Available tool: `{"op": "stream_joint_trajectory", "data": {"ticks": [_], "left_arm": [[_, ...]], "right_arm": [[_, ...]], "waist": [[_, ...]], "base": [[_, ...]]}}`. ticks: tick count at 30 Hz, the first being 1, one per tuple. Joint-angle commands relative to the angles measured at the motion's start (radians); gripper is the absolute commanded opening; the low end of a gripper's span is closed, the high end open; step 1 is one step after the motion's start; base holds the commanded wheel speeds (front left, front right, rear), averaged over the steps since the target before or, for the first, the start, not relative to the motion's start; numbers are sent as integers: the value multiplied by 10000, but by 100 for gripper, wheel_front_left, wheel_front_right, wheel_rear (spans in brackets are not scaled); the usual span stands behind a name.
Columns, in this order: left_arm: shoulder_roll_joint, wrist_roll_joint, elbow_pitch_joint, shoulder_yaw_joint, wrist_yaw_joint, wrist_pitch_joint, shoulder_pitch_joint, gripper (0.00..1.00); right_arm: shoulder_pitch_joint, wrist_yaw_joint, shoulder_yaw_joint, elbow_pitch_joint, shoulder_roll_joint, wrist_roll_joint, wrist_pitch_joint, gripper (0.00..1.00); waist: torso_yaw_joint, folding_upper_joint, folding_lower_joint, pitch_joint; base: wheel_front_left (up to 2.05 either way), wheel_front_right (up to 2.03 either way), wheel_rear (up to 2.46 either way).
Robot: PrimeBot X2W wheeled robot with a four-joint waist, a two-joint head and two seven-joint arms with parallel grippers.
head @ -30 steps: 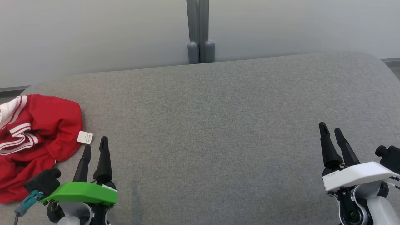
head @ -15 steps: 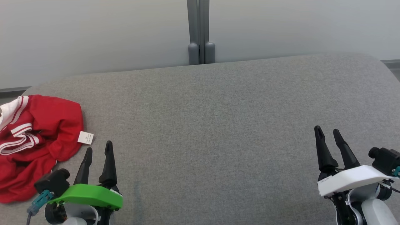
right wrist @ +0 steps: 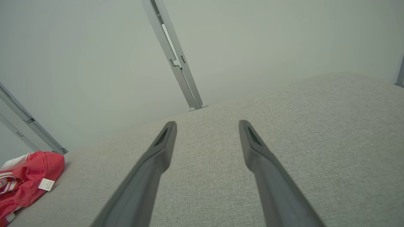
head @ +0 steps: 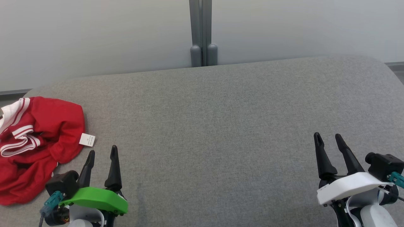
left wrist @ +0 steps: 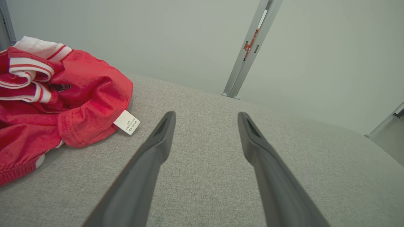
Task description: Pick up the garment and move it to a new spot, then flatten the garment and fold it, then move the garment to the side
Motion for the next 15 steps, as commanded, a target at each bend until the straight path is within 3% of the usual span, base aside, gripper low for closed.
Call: {"op": "stream_joint_trajectory", "data": {"ticks": [1,15], "left_arm": [[62,254,-20,-10,37,-104,-227,100],[37,1340,247,-17,143,-405,-260,100]], "right_arm": [[46,2,31,-58,-34,-267,-91,100],[109,3,91,-108,-15,-1349,-272,100]], "waist": [[-5,0,0,2],[57,0,0,14]], "base": [[0,0,0],[0,0,0]]}}
